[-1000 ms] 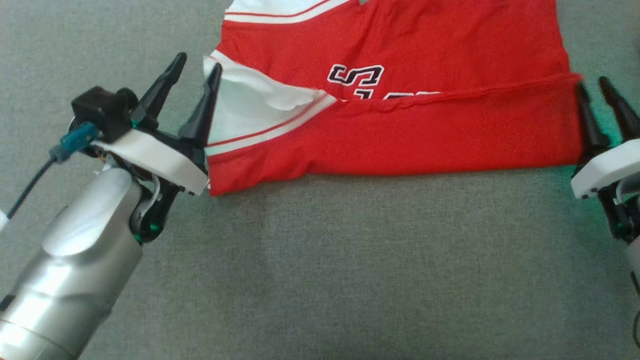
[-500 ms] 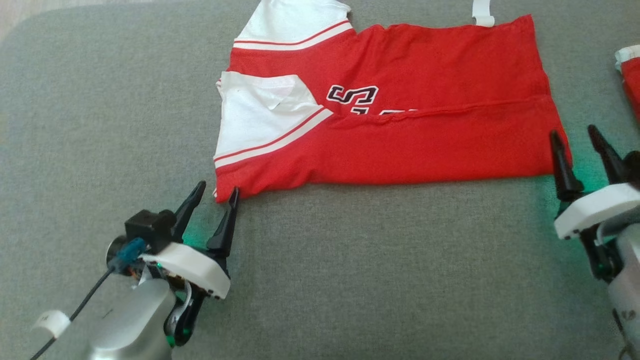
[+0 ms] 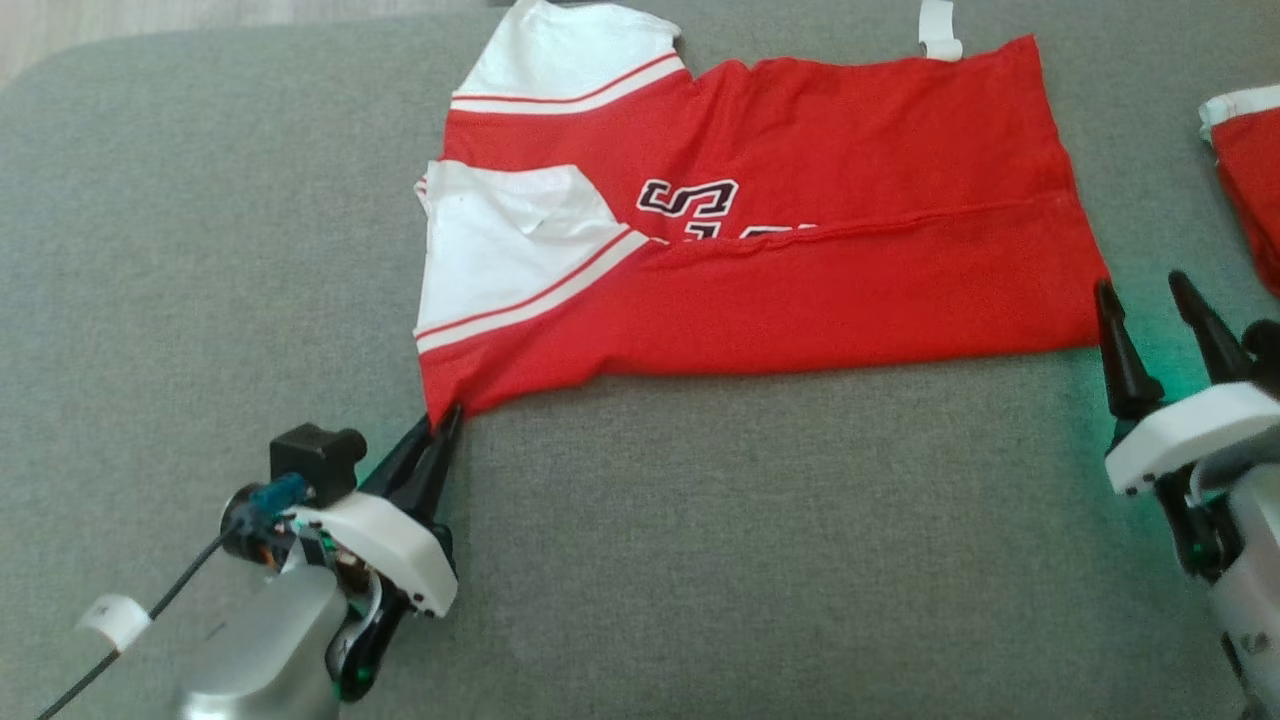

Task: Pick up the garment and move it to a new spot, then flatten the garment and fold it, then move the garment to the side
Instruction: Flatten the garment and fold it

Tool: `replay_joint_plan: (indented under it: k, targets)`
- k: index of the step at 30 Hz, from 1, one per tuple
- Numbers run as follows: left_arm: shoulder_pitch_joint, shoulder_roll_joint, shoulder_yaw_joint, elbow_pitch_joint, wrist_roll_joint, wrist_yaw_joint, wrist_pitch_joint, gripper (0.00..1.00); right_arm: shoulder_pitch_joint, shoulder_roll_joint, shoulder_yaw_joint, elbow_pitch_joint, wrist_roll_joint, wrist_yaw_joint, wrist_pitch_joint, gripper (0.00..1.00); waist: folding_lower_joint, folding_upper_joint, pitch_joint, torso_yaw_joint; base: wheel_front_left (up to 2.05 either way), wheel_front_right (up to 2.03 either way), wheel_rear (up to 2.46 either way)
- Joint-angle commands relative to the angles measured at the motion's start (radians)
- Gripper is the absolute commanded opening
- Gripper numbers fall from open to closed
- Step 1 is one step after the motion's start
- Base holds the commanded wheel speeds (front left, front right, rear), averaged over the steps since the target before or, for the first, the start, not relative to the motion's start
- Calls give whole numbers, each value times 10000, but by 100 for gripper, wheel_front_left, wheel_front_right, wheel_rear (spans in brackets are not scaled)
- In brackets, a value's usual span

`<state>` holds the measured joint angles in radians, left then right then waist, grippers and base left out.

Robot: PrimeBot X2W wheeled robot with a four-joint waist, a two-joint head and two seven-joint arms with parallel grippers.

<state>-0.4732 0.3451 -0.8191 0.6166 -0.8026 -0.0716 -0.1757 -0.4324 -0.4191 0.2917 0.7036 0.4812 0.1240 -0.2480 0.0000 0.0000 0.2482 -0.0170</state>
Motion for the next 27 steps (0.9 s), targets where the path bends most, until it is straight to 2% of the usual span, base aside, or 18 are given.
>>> replay_joint_plan:
  k: [1, 9, 10, 12, 19, 27]
  targets:
    - [-115, 285, 210, -69, -95, -9, 5, 0, 229, -100, 161, -95, 102, 67, -130, 100, 0, 0, -60, 44, 0, 0, 0]
    - [-130, 412, 155, -311, -13, -117, -236, 0, -212, 36, 803, 922, 610, 67, 551, 100, 0, 0, -51, 164, 0, 0, 0]
    - [-156, 421, 154, -383, 19, -113, -277, 0, -329, 35, 914, 1006, 668, 67, 633, 80, 0, 0, -24, 179, 0, 0, 0]
    - [-201, 416, 139, -501, 71, -97, -322, 0, -521, -8, 1151, 1135, 790, 67, 767, 0, 0, 0, 15, 230, 0, 0, 0]
    - [-94, 403, 84, -700, 98, -52, -414, 0, -483, -532, 1680, 1367, 1311, 67, 850, 0, 0, 0, -218, 440, 0, 0, 0]
    - [1169, 501, -57, -1481, 203, 290, -684, 0, 926, -1631, 2242, 991, 1947, 67, 736, 0, 0, 0, -1111, 565, 0, 0, 0]
